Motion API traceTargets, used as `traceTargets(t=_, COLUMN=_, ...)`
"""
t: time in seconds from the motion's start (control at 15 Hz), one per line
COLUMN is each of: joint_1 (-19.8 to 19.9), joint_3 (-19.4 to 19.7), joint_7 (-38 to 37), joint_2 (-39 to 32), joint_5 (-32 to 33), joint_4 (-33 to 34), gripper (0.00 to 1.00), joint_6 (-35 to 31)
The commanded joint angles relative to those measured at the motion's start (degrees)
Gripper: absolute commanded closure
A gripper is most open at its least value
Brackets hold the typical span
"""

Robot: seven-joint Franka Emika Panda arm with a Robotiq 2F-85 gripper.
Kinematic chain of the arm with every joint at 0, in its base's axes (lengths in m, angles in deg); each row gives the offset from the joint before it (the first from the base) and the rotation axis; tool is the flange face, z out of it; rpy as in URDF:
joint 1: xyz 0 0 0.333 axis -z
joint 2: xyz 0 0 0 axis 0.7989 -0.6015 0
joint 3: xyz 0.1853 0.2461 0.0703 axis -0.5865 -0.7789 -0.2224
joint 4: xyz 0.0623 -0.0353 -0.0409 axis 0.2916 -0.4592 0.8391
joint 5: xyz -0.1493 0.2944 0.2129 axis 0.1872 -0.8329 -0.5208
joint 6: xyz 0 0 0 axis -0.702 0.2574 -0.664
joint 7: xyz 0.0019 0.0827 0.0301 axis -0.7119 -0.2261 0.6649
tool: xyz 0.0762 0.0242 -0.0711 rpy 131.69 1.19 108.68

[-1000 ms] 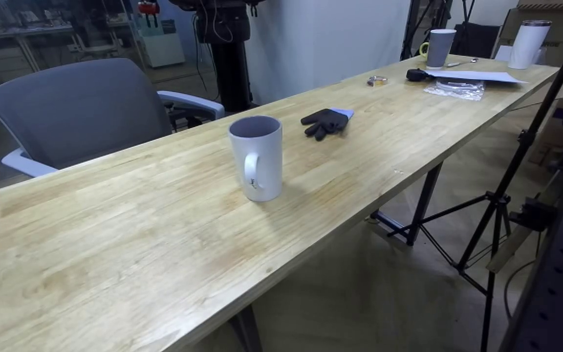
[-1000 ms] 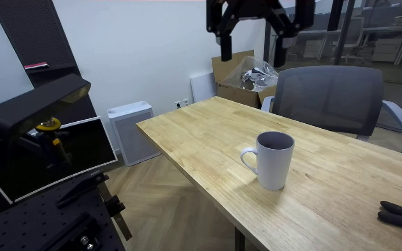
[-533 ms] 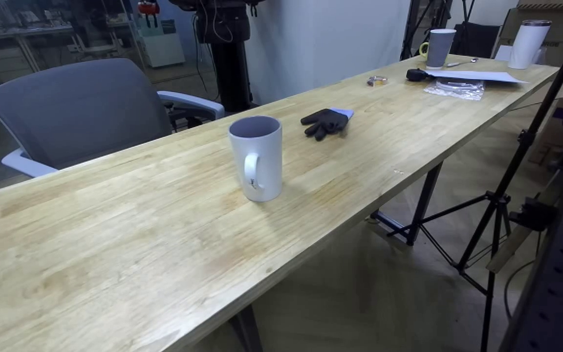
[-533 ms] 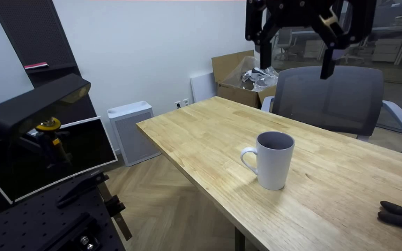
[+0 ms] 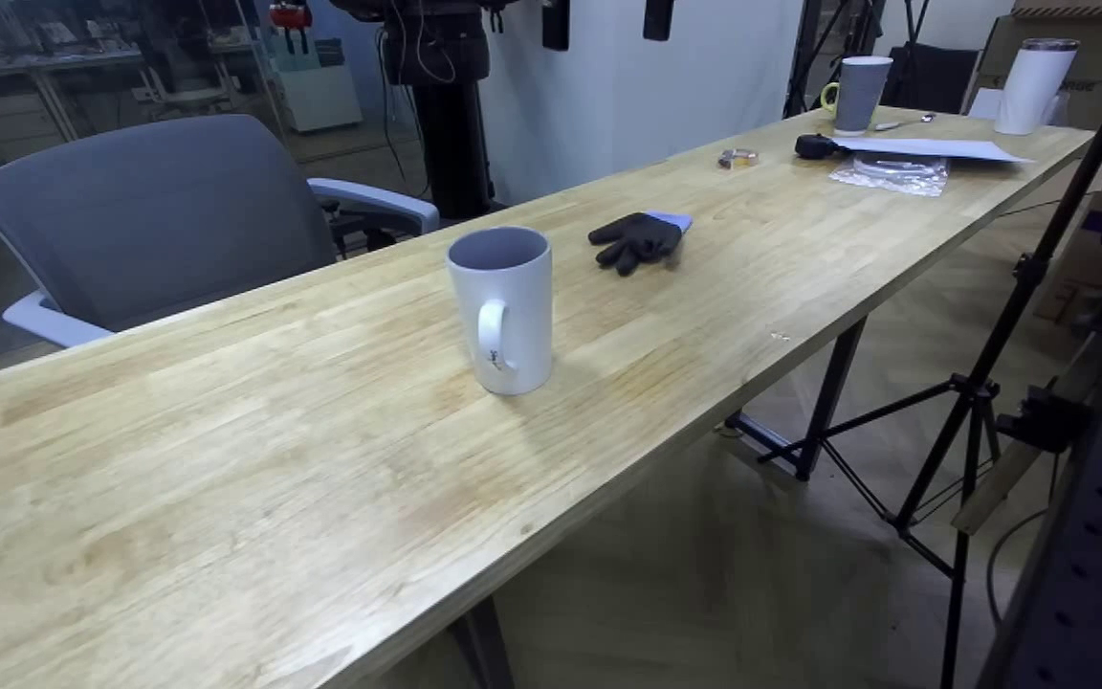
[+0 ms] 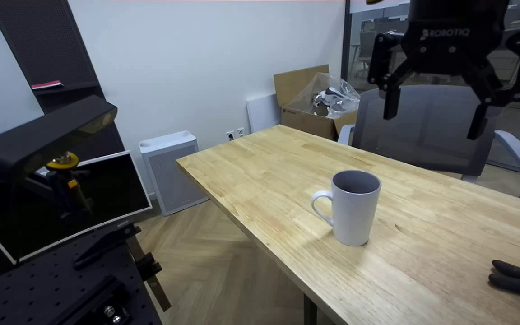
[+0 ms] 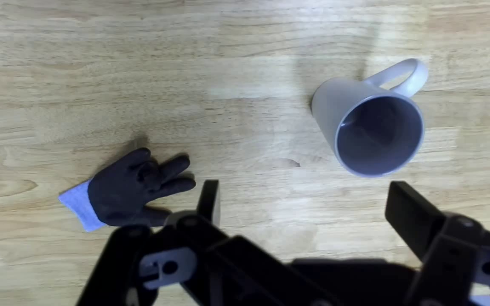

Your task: Move the white mug backwards

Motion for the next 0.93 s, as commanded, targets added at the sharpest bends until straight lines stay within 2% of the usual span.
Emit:
traceTargets(t=0.0, joint_1=0.2, joint_3=-0.4, joint_7=-0.7, joint_2=-7.5, joint_5=0.4, joint_4=8.2, gripper=0.00, joint_6=3.2)
traceTargets(t=0.4, joint_1=0.5, joint_3=-1.3, joint_7=1.0, joint_2=-13.6, joint_5=0.6, joint_4=14.7, gripper=0.00, joint_6=7.3)
traceTargets(t=0.87, joint_1=1.0, joint_3=-1.8, joint_7=5.6, joint_2=-16.1, joint_5=1.0, joint_4=18.7, gripper=0.00, joint_6=11.0)
